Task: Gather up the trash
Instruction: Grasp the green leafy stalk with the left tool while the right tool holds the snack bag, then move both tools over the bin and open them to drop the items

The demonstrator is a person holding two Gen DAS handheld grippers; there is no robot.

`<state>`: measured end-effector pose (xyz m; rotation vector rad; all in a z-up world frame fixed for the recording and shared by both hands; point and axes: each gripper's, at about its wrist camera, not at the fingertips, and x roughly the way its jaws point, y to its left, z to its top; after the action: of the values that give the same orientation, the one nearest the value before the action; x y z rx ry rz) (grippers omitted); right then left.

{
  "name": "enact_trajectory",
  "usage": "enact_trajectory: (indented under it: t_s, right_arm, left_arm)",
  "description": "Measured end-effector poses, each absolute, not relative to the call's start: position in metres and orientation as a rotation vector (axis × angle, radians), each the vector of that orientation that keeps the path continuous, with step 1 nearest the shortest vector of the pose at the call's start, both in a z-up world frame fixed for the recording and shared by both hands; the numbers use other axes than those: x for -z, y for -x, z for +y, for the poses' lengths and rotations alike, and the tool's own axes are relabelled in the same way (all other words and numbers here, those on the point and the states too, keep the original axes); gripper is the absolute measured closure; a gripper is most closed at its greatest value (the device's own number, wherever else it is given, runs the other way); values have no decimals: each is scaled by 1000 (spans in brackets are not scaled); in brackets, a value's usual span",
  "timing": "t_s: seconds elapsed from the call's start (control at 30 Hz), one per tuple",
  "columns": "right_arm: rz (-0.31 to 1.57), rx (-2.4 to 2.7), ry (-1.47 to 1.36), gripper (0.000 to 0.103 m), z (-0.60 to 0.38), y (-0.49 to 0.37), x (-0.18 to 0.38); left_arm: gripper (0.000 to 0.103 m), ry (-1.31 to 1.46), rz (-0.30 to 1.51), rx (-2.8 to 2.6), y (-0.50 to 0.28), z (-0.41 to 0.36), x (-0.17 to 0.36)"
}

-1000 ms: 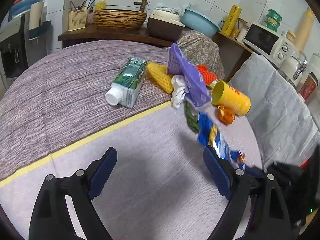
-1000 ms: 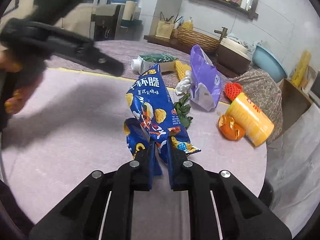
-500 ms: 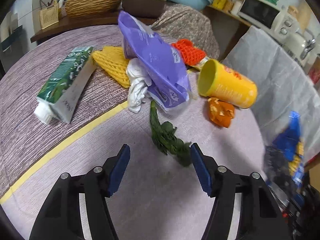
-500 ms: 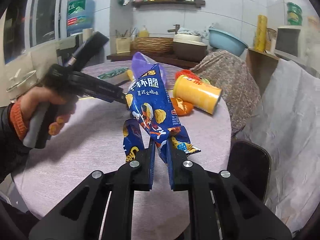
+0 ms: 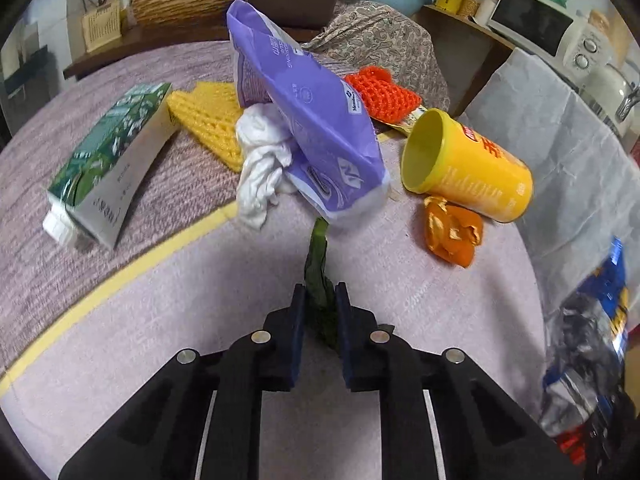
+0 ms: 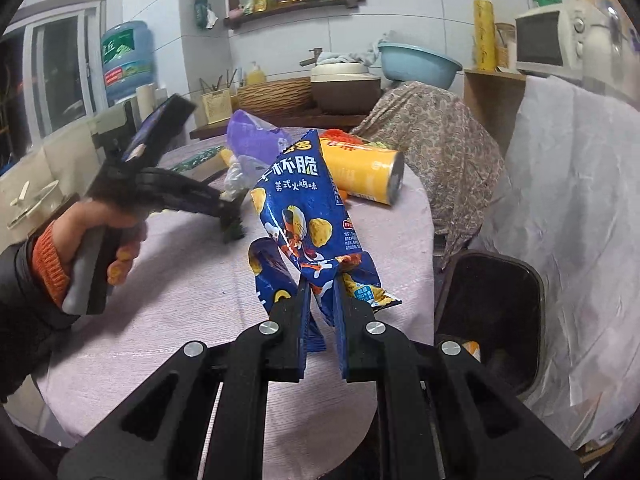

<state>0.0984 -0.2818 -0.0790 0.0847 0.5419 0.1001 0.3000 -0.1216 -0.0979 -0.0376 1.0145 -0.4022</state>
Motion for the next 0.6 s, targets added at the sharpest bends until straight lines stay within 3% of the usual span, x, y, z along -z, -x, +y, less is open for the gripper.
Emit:
enact_trajectory:
  t_s: [0.3, 0.6]
  right_arm:
    - [507, 1, -257, 91, -335, -92, 88]
    - [570, 221, -376, 91, -420, -104, 124]
  left_arm:
    - [90, 32, 949, 530, -240, -134, 76]
    - [90, 9, 926, 716, -216, -227, 63]
